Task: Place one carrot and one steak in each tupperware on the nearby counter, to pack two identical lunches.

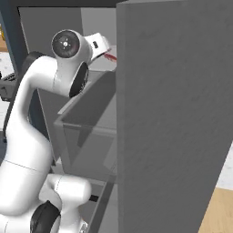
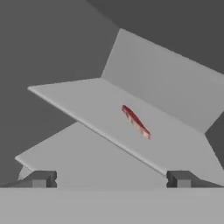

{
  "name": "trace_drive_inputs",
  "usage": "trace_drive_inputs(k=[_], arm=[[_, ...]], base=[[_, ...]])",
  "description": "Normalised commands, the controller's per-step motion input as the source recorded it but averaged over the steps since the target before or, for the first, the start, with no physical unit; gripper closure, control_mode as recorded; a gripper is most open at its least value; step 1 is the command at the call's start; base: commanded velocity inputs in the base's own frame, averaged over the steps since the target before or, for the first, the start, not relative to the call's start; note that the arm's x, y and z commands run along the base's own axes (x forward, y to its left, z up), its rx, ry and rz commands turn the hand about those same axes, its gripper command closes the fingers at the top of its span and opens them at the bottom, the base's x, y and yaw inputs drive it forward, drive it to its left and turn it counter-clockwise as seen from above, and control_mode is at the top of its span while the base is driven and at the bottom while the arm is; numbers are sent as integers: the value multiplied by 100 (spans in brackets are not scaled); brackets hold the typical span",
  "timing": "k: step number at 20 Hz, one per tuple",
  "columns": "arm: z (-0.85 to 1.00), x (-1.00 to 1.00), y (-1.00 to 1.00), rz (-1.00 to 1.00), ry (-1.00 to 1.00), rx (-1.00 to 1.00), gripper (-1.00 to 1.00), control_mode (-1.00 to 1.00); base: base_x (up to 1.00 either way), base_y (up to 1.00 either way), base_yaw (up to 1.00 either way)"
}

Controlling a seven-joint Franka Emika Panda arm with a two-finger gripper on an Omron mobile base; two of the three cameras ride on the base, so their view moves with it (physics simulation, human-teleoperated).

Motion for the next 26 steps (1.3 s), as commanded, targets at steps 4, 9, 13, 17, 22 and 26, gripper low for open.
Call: trace_drive_inputs(k=[4,9,13,17,22,26], arm=[[0,50,0,-14,9,-23,-100,-100],[-5,35,-19,-1,3,11,-100,-100],[-11,72,-25,-2,0,16,-100,-100],[-31,28,2,1,0,12,-100,-100],[-21,53,0,-9,0,-3,-100,-100],[-1,19,3,0,4,2,-100,-100]], base=[[0,0,0],[0,0,0],[0,0,0],[0,0,0],[0,0,0],[0,0,0]])
